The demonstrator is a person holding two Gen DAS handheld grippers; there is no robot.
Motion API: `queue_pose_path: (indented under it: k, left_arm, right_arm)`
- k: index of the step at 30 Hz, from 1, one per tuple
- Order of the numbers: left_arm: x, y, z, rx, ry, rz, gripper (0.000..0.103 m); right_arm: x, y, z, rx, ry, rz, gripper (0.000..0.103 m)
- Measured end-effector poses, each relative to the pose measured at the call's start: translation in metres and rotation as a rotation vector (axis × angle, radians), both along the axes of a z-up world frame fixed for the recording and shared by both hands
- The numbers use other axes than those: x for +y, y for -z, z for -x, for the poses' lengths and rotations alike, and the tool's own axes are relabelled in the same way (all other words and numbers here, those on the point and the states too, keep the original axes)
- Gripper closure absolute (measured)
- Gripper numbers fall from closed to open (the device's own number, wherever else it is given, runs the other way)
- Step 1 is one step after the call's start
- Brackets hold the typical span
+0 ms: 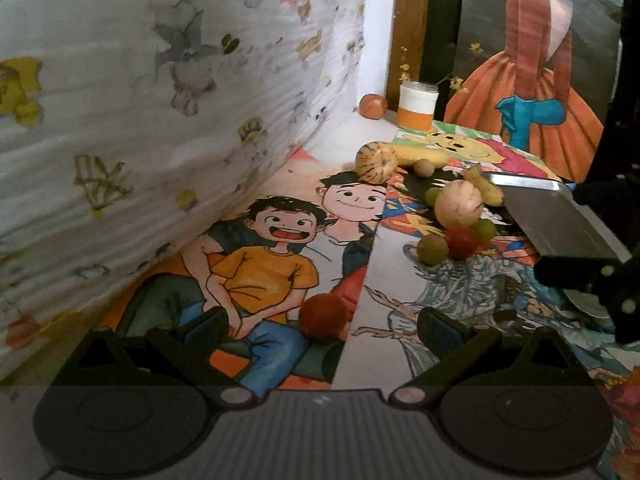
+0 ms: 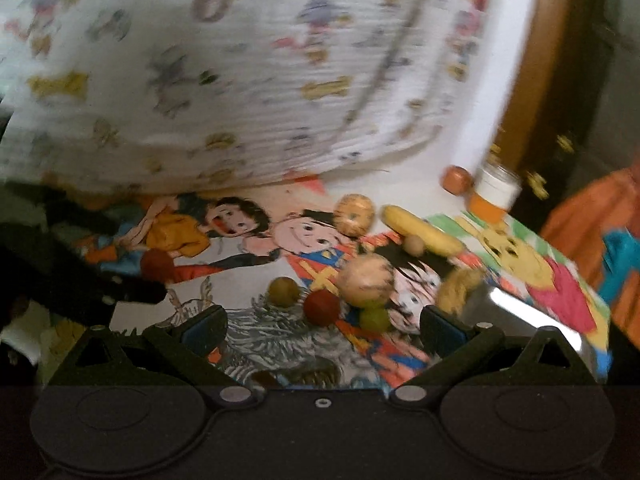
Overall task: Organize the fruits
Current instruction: 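Grasp the red cherry tomato with the left tool while the right tool grasps the small brown fruit, then carry the brown fruit over the metal tray with the right tool while the left tool lifts the tomato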
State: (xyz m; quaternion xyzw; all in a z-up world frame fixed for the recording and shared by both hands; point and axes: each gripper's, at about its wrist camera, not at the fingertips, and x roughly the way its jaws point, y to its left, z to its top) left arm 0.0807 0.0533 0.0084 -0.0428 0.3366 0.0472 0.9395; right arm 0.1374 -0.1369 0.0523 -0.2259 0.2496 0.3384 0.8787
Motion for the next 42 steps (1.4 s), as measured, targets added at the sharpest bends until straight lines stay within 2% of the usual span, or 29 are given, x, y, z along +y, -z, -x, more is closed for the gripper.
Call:
queue_pose_path:
  k: [8,11,13,20,24,30,36,42]
  left_arm:
    - [0.006,0.007,-0.010,0.029,-0.014,0.032,0.014]
    - [0.006,0.010,-0.015,0.042,-0.020,0.048,0.022]
    - [0.006,0.011,-0.016,0.048,-0.026,0.050,0.026]
    - [0.004,0.011,-0.021,0.047,-0.032,0.035,0.045]
    - [0.004,0.011,-0.022,0.046,-0.038,0.035,0.056]
    - [0.001,0.011,-0.021,0.042,-0.043,0.037,0.068]
    - [-0.002,0.010,-0.022,0.040,-0.050,0.038,0.070]
    - [-0.002,0.010,-0.023,0.040,-0.059,0.045,0.070]
  right_arm:
    - [0.028,0.016,-0.017,0.000,-0.136,0.051,0.021]
    - [0.035,0.024,-0.025,0.002,-0.150,0.061,0.033]
    - [0.038,0.028,-0.031,0.008,-0.150,0.067,0.045]
    - [0.050,0.039,-0.037,0.026,-0.204,0.092,0.054]
    - [0.055,0.043,-0.040,0.025,-0.204,0.097,0.058]
    - [0.060,0.045,-0.044,0.028,-0.177,0.091,0.065]
    - [0.062,0.045,-0.042,-0.009,-0.153,0.120,0.077]
    - [0.063,0.048,-0.035,-0.048,-0.167,0.159,0.077]
